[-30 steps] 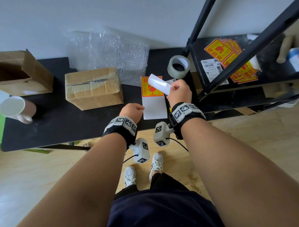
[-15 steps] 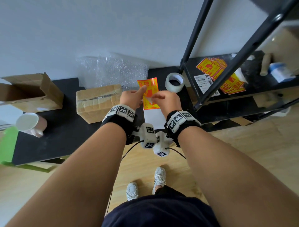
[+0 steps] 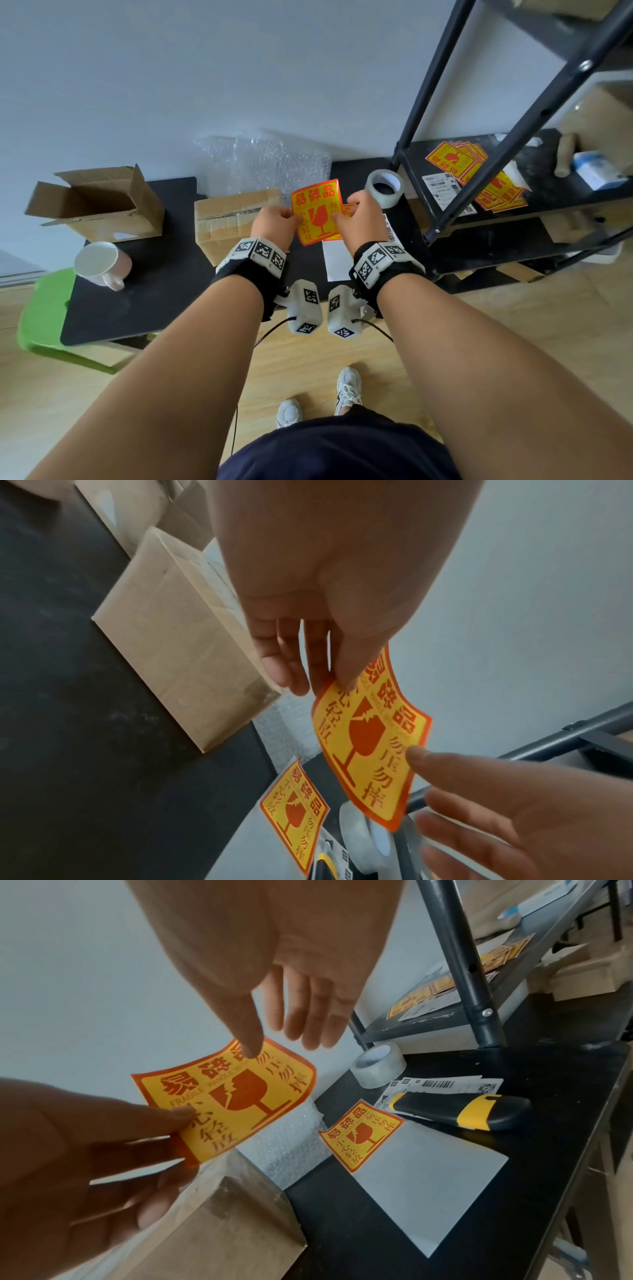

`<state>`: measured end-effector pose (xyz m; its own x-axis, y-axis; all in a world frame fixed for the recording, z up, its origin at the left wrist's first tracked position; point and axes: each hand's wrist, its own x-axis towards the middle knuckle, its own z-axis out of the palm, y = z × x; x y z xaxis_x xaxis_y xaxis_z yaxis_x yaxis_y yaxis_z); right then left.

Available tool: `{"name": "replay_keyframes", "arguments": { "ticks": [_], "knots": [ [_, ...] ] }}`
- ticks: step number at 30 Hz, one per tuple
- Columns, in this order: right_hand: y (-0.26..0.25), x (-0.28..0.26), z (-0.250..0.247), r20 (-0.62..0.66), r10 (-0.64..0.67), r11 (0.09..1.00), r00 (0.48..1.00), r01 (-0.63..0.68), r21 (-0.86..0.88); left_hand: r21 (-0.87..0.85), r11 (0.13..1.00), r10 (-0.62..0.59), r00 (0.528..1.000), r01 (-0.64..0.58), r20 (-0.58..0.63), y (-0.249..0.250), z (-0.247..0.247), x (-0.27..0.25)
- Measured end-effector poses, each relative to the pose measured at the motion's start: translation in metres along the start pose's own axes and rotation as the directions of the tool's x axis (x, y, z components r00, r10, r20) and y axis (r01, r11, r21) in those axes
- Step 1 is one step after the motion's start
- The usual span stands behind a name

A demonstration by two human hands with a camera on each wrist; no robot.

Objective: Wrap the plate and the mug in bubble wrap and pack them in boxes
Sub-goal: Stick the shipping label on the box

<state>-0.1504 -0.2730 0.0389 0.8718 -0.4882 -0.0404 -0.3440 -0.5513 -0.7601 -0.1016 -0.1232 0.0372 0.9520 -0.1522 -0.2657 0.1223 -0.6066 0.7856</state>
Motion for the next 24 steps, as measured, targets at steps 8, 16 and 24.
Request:
{"name": "replay_keyframes", "arguments": {
  "ticks": [8,16,24],
  "knots": [
    [-0.013,-0.024,0.033,0.069,-0.033,0.996,0.997,0.038,-0.076,0.016,1.000,-0.022,1.000,0.022,-0.015,-0.041,-0.032,-0.022],
    [-0.026,-0.050,0.078,0.089,-0.028,0.998,0.996,0.032,-0.047,0.010,0.984,-0.174,0.974,0.177,-0.147,-0.073,-0.053,-0.038],
    [-0.020,-0.036,0.079,0.184,-0.139,0.988,0.973,0.148,-0.036,-0.124,0.928,-0.372,0.894,0.351,-0.249,-0.093,-0.067,-0.036]
  ]
}}
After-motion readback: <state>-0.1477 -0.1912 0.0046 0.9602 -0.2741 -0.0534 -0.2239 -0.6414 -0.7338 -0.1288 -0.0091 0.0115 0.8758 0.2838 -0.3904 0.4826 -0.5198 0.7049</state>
